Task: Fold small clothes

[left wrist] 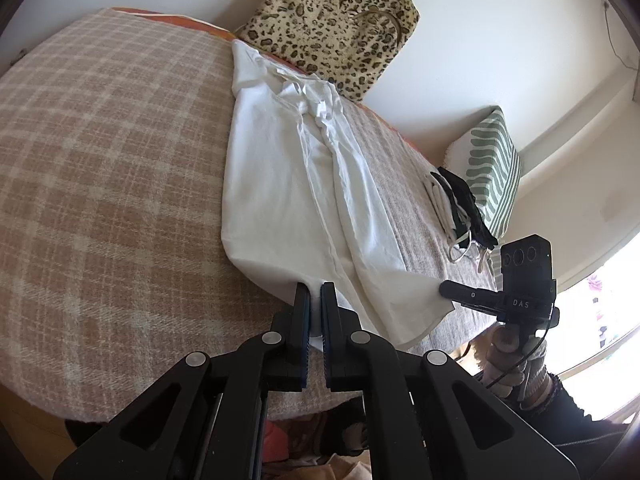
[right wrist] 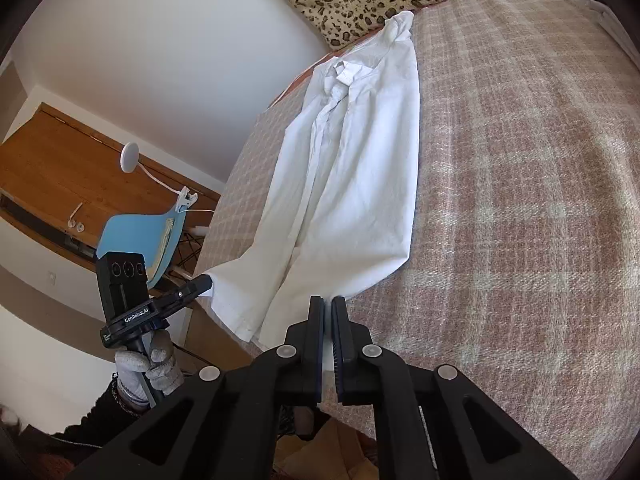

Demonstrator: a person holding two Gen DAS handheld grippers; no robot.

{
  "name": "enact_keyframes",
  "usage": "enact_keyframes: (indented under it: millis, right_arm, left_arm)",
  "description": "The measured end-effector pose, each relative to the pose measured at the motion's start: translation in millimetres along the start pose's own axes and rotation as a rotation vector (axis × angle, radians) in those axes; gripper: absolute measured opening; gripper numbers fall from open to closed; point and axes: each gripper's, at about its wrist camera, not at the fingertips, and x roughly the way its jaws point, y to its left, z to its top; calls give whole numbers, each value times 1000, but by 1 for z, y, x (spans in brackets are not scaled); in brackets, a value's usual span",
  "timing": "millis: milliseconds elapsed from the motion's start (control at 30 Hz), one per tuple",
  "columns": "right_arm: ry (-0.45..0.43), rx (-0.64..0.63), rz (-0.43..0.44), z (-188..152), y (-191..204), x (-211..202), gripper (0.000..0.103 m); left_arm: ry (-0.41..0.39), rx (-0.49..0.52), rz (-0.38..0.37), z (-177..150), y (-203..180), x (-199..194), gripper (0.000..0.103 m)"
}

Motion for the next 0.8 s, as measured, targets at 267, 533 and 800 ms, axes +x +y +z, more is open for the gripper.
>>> enact_keyframes:
  millis: [267,533,800]
  right_arm:
    - [-57,12,38,22,19,5,2]
    - [-110,41,20,67,17,14,1]
    - [-122,-1,-97,98,2,22,5]
  left_arm:
    - [-52,9,-27,28,-11,8,4]
    - [-86,-11,8,66,-4,28,4]
    - [-84,-23,64,88,12,51,4]
